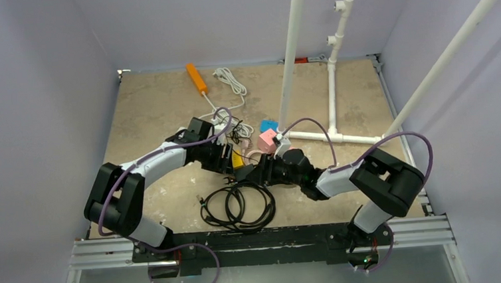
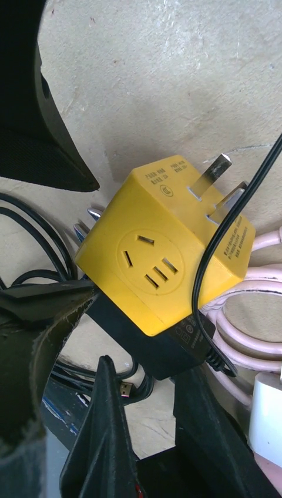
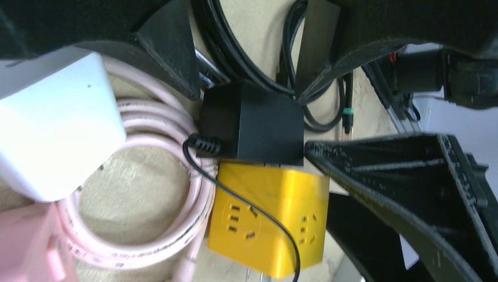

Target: Pull the plug off the socket

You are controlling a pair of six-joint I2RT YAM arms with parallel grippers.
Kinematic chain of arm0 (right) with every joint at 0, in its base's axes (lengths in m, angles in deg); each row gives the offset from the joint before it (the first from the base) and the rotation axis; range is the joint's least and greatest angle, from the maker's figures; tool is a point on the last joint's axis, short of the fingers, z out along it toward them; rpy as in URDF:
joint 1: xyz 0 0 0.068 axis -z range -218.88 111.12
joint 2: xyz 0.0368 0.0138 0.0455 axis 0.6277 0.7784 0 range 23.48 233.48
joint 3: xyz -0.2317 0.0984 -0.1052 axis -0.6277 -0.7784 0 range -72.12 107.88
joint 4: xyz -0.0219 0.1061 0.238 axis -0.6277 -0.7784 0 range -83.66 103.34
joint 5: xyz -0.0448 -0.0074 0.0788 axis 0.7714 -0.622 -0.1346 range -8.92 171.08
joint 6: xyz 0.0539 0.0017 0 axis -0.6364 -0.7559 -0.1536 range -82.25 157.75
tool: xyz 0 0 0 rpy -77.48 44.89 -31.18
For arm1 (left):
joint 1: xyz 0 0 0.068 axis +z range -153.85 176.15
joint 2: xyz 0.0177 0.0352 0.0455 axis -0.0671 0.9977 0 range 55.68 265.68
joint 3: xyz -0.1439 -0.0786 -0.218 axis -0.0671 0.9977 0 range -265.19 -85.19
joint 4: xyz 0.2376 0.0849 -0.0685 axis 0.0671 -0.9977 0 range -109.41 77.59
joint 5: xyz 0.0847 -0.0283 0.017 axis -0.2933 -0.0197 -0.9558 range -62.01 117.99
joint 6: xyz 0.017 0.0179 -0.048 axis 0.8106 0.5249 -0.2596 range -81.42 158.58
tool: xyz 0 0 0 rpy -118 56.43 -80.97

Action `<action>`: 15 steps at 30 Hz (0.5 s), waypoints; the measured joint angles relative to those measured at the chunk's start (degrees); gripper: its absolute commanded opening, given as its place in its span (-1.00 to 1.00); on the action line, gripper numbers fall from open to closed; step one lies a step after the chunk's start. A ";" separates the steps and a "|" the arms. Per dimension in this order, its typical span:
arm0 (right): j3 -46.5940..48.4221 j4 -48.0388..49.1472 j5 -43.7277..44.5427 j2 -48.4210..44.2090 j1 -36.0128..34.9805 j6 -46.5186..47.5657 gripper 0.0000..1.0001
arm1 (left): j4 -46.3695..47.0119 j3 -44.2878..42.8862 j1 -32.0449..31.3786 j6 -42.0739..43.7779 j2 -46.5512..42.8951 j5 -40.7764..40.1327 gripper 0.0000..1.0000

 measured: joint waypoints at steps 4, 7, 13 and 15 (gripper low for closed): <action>0.02 2.75 0.04 1.81 0.02 -2.19 0.23 | -0.04 -0.17 -0.11 -0.09 0.13 0.59 -0.02; 0.26 5.03 -0.13 3.58 0.04 -3.67 0.18 | -0.02 -0.35 -0.15 -0.39 0.15 0.90 -0.06; 0.37 9.16 -0.33 6.34 0.24 -6.86 0.10 | -0.07 -0.61 -0.42 -0.52 0.31 1.33 -0.13; 0.26 9.94 -0.20 6.62 0.13 -7.80 0.10 | -0.09 -0.63 -0.44 -0.52 0.37 1.53 -0.16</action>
